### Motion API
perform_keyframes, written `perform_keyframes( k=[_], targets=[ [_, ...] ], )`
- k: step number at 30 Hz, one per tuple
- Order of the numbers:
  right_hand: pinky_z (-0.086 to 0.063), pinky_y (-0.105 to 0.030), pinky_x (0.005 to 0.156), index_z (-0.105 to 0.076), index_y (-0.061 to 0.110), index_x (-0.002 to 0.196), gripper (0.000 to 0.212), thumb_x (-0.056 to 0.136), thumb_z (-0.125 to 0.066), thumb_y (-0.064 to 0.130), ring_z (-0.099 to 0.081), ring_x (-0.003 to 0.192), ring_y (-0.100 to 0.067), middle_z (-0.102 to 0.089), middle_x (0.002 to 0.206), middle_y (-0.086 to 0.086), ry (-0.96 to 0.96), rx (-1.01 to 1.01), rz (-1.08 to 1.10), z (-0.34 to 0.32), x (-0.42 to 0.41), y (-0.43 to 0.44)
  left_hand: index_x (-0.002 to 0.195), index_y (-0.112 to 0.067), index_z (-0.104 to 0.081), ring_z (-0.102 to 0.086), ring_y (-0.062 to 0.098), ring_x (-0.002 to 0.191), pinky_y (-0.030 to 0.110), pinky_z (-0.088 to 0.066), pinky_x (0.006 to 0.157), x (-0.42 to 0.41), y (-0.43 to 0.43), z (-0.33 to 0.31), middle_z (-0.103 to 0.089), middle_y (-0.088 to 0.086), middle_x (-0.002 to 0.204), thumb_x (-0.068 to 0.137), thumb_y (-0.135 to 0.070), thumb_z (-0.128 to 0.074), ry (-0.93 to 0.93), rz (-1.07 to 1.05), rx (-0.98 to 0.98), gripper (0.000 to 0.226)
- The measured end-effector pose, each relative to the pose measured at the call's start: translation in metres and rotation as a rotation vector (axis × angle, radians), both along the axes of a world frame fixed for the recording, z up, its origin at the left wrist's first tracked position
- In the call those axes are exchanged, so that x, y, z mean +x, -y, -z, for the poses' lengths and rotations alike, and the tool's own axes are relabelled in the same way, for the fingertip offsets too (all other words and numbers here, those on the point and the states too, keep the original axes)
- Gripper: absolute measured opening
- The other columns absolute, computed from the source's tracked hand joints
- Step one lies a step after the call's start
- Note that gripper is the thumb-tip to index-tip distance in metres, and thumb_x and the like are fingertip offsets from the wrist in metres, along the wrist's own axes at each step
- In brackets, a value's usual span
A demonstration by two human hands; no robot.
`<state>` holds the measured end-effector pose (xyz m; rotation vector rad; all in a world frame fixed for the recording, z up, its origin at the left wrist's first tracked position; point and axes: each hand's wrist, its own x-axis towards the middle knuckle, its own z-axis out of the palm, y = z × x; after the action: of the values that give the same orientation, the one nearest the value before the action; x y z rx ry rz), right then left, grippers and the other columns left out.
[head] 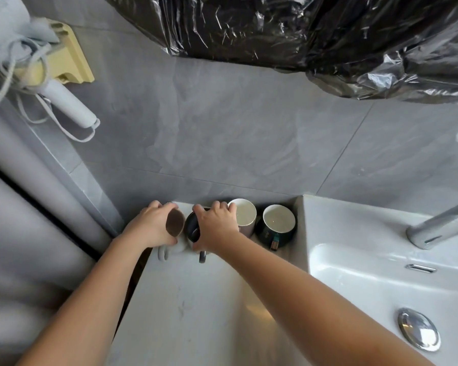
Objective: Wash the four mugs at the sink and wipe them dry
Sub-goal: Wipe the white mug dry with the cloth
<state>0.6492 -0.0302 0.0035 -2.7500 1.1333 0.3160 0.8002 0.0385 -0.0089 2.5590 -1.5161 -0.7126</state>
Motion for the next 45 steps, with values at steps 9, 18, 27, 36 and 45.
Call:
perform_keyframes(
  k=[9,18,27,36,45],
  targets=[
    [-0.028,-0.042,0.089,-0.046,0.021,0.121,0.063,0.072,-0.073,0.05,-0.05,0.11,-0.034,-0.055,0.115,-0.014,0.007,-0.005,0.078,0.007,0.02,0.033,0.145,-0.028,-0.032,-0.043,0.027,0.127,0.04,-0.046,0.095,0.02,0.038,0.005,-0.036,0.003,0.14,0.065,-0.03,-0.082,0.002,0.037,-0.02,0.094],
    [-0.025,-0.041,0.085,-0.046,0.021,0.117,0.061,0.069,-0.075,0.045,-0.05,0.106,-0.031,-0.055,0.113,-0.012,0.001,0.0,0.127,0.019,0.027,0.041,0.145,-0.016,-0.027,-0.037,0.023,0.134,0.032,-0.038,0.095,0.029,0.046,0.013,-0.031,0.003,0.149,0.066,-0.031,-0.082,-0.018,-0.007,-0.106,0.098],
    [-0.03,-0.042,0.093,-0.045,0.017,0.119,0.066,0.075,-0.072,0.057,-0.051,0.11,-0.032,-0.051,0.116,-0.012,0.102,0.001,0.18,0.024,0.025,0.045,0.143,-0.02,-0.031,-0.044,0.027,0.125,0.033,-0.038,0.088,0.033,0.044,0.024,-0.029,0.005,0.144,0.064,-0.028,-0.085,-0.09,-0.108,-0.26,0.096],
    [-0.026,-0.046,0.1,-0.044,0.015,0.124,0.066,0.079,-0.068,0.057,-0.049,0.11,-0.034,-0.051,0.115,-0.015,0.254,-0.037,0.21,0.038,0.011,0.032,0.154,-0.023,-0.009,-0.032,0.023,0.137,0.027,-0.031,0.093,0.024,0.034,0.04,-0.026,0.007,0.152,0.068,-0.024,-0.086,-0.268,-0.233,-0.418,0.115],
    [-0.023,-0.047,0.104,-0.041,0.021,0.136,0.063,0.087,-0.063,0.053,-0.047,0.116,-0.033,-0.054,0.123,-0.013,0.29,-0.078,0.169,0.043,0.001,0.035,0.137,-0.01,-0.041,-0.05,0.03,0.121,0.043,-0.046,0.094,0.025,0.026,0.05,-0.052,0.013,0.133,0.063,-0.032,-0.087,-0.246,-0.398,-0.373,0.09]
  ],
)
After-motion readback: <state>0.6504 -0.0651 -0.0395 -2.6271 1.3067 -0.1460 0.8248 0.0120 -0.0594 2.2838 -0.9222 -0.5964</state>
